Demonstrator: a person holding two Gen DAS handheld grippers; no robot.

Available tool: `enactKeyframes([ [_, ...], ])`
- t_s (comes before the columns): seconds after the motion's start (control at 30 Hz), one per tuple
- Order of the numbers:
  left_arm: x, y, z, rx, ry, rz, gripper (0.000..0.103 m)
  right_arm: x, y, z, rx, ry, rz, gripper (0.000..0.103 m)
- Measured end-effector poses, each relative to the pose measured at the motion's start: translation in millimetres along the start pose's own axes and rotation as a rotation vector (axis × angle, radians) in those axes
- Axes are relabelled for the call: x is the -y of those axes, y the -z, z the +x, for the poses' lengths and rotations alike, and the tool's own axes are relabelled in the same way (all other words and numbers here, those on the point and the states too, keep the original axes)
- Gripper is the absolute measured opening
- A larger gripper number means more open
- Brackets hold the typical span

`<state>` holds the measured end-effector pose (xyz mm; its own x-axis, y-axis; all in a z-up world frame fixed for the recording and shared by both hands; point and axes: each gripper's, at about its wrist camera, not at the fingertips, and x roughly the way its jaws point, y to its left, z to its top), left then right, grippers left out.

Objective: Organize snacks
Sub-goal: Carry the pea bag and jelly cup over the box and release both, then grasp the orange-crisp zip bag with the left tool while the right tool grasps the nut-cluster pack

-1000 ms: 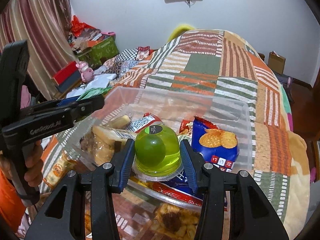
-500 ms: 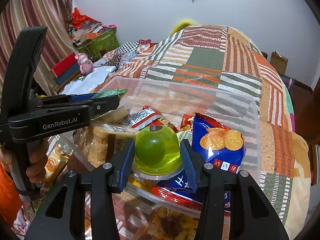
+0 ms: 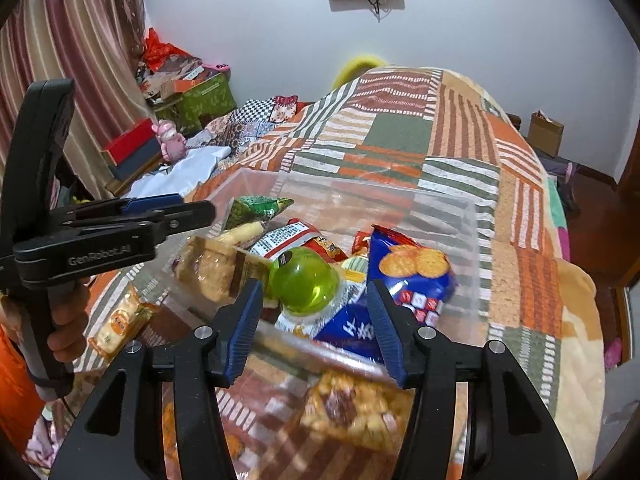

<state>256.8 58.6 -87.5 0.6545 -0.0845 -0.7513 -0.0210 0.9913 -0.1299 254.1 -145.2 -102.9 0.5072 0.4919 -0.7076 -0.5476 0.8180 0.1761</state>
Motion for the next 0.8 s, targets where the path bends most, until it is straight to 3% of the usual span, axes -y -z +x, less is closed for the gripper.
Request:
enactKeyframes([
  [0.47, 11, 61, -49, -0.022, -0.022, -0.018, 0.050, 0, 38, -42, 0.009, 0.037, 0.020, 0.051],
  [0.6, 18, 81, -56, -0.031, -0.027, -0.016, 0.071, 3, 51, -51, 0.001, 0.052, 0.030, 0.057],
  [0.8, 35, 107, -62, -0.040, -0.026, 0.018, 0.087, 8, 65, -62, -0.002, 0.063, 0.045, 0.065],
])
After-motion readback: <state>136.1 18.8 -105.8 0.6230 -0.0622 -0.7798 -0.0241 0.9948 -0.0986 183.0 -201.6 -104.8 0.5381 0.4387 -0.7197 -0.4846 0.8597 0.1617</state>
